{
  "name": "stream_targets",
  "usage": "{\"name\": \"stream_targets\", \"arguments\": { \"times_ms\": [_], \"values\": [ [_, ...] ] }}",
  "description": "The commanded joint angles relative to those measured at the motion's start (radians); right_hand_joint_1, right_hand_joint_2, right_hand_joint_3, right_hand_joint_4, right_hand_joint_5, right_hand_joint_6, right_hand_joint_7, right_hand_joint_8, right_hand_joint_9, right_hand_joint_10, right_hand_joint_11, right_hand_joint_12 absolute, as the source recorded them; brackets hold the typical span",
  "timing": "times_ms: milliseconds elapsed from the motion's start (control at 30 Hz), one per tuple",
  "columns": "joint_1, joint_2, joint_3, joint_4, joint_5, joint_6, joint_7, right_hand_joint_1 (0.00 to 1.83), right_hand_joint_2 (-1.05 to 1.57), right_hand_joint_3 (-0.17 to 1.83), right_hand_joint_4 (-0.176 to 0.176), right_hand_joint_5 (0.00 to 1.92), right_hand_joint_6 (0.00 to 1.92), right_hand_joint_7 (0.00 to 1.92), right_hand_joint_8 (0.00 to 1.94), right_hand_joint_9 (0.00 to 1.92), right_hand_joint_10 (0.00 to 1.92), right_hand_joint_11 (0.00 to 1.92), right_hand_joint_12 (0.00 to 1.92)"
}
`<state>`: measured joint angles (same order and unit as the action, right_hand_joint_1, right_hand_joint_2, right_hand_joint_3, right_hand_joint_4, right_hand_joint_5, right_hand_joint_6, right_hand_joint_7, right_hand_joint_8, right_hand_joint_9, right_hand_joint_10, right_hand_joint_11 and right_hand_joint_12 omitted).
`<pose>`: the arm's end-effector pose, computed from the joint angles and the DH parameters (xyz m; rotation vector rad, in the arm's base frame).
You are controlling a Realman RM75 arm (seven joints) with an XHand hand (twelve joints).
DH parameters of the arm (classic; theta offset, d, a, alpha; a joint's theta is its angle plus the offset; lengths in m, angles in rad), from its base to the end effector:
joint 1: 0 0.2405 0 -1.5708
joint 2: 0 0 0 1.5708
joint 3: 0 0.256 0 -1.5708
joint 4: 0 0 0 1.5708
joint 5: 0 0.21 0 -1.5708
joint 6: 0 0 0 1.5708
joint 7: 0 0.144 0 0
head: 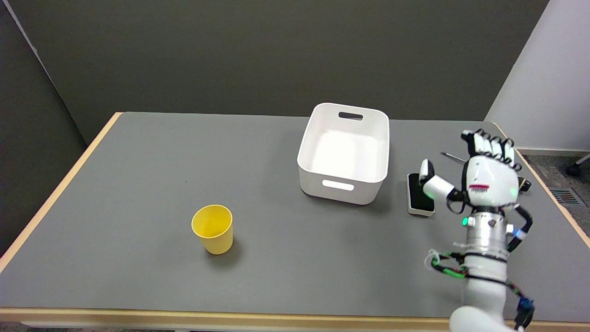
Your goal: Pick up the blackboard eraser.
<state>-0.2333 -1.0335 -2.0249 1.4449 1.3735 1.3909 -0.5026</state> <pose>-0.2688 -0.2180 0.3904 0.9350 0.2179 0.4987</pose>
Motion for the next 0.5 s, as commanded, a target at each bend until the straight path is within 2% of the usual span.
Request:
{"name": "stream_targets", "arguments": {
  "times_ms": [33,500],
  "values": [
    [-0.018,-0.163,-0.196,0.011,0.111,0.188,-0.179,0.41,0.6,0.92,-0.096,0.28,0.58,0.33,0.55,0.21,0.82,0.0,1.04],
    [0.073,-0.156,-0.195,0.008,0.24,0.181,-0.177,0.41,0.6,0.93,-0.097,0.26,0.55,0.32,0.54,0.2,0.8,0.0,1.04]
  ]
}}
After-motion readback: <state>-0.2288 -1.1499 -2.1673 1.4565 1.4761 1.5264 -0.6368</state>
